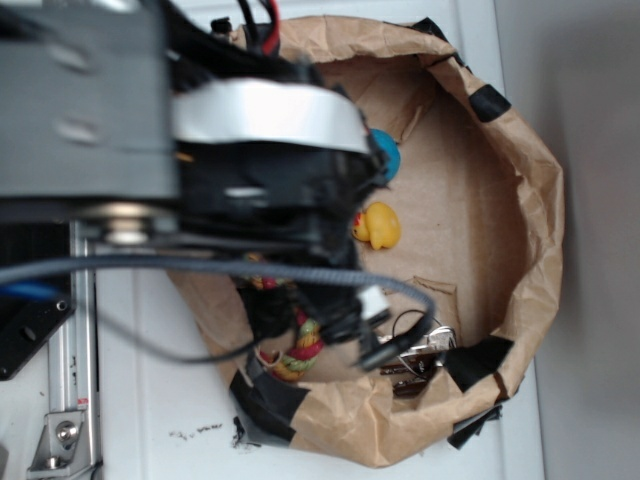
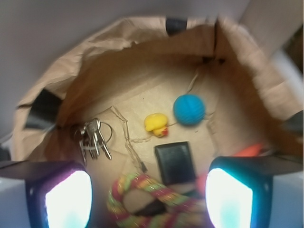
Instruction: Grab the yellow duck.
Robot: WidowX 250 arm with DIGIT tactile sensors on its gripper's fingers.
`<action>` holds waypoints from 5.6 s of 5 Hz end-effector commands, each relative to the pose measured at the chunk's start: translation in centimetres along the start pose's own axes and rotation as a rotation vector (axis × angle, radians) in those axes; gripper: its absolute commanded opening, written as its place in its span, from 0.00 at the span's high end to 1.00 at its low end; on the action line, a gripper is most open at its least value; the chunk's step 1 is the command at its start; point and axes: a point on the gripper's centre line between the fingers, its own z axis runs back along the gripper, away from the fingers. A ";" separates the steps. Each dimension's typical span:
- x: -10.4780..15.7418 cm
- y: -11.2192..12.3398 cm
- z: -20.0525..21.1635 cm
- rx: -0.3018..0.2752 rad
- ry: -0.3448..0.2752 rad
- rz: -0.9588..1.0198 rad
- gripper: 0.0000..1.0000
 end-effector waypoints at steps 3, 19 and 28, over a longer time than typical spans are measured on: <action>2.0 1.5 -0.3 -0.002 -0.010 0.176 0.00; 1.0 1.6 -16.7 0.076 0.012 0.196 0.00; 2.8 1.3 -14.2 0.061 -0.062 0.124 0.00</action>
